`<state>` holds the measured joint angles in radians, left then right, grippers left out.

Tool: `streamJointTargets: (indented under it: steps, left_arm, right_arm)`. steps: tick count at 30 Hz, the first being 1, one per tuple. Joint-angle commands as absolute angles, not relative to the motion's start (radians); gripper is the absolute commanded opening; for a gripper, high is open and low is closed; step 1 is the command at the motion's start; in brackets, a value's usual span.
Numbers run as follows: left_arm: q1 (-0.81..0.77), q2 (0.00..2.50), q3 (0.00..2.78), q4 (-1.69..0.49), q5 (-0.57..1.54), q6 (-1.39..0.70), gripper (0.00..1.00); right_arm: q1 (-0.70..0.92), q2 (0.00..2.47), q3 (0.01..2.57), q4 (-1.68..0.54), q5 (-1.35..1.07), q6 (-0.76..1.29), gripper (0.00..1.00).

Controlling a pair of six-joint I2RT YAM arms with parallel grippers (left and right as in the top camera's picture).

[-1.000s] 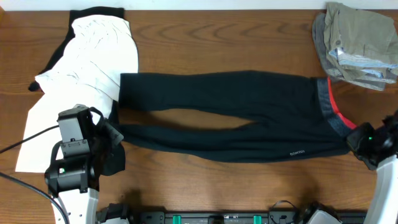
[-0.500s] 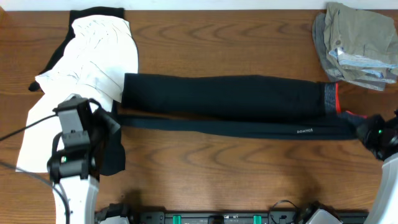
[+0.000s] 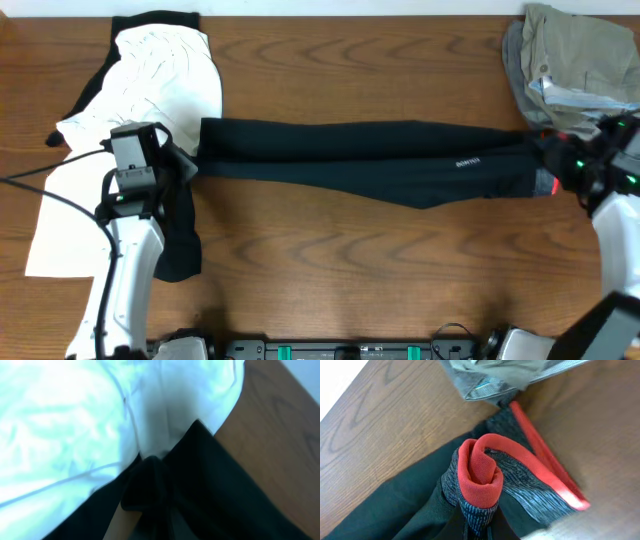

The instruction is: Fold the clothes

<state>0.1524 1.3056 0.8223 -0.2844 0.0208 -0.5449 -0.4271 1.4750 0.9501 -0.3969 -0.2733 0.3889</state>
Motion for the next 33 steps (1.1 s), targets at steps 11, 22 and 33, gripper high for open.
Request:
streamJointTargets:
  steps: [11, 22, 33]
  left_arm:
    - [0.155, 1.514, 0.823, -0.033, -0.016, -0.531, 0.06]
    - [0.155, 1.596, 0.823, 0.059, -0.016, -0.531, 0.06]
    - [0.155, 1.596, 0.823, 0.078, -0.016, -0.530, 0.98]
  right_arm:
    - [-0.398, 1.660, 0.972, -0.194, -0.236, 0.427, 0.03]
    - [-0.392, 1.802, 0.972, -0.062, -0.237, 0.441, 0.07]
    - [-0.328, 1.874, 0.974, 0.087, -0.237, 0.440, 0.49]
